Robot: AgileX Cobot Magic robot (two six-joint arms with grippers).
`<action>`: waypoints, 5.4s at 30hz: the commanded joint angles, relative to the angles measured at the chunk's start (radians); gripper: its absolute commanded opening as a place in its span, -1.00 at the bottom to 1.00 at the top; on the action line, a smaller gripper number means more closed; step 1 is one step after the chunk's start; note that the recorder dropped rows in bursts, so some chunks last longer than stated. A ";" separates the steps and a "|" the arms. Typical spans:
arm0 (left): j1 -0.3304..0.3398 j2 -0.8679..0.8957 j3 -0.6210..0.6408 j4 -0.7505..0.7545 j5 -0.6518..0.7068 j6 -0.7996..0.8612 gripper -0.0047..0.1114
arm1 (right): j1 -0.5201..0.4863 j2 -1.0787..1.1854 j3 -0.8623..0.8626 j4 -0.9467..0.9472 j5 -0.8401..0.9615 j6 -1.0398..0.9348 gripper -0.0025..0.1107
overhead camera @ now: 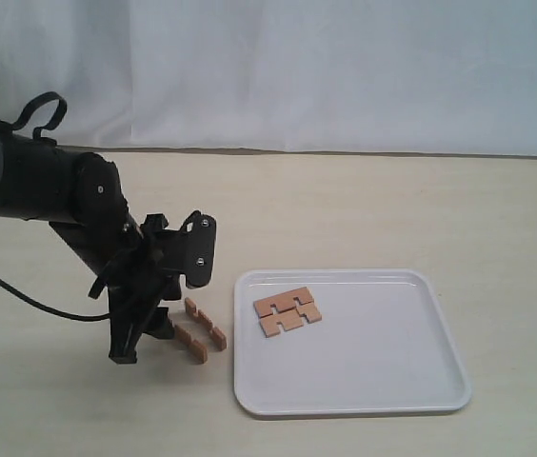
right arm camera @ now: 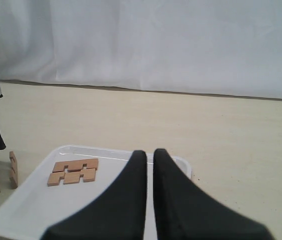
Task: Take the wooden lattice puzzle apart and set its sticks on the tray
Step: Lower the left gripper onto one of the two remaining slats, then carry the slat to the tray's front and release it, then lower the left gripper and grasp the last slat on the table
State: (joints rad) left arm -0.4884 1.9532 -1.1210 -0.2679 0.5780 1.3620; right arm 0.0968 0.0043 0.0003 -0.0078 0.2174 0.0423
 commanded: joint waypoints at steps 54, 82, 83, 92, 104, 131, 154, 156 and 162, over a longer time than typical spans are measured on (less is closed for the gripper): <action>-0.286 0.131 -0.211 -0.330 -0.001 -0.511 -0.92 | -0.001 -0.004 0.000 -0.001 -0.007 -0.005 -0.88; -0.166 -0.163 -0.211 0.012 0.189 -0.654 0.10 | -0.001 -0.004 0.000 -0.001 -0.005 -0.005 -0.88; -0.133 -0.179 -0.211 0.022 0.202 -0.688 0.10 | -0.001 -0.004 0.000 -0.001 -0.005 -0.005 -0.88; 0.074 -0.159 -0.162 0.020 0.221 -1.054 0.10 | -0.001 -0.004 0.000 -0.001 -0.005 -0.005 -0.88; -0.025 -0.034 -0.099 0.104 0.040 -1.371 0.10 | -0.001 -0.004 0.000 -0.001 -0.005 -0.005 -0.88; -0.152 0.144 -0.173 0.467 -0.016 -2.020 0.10 | -0.001 -0.004 0.000 -0.001 -0.005 -0.005 -0.88; -0.126 0.173 -0.160 0.449 -0.032 -2.026 -0.36 | -0.001 -0.004 0.000 -0.001 -0.005 -0.005 -0.88; -0.126 0.175 -0.160 0.449 -0.032 -2.026 -0.50 | -0.001 -0.004 0.000 -0.001 -0.005 -0.005 -0.88; -0.126 0.163 -0.160 0.445 -0.032 -1.961 -0.92 | -0.001 -0.004 0.000 -0.001 -0.005 -0.005 -0.88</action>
State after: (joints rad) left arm -0.6173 2.1192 -1.2872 0.1845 0.5505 -0.6325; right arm 0.0968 0.0043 0.0003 -0.0078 0.2174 0.0423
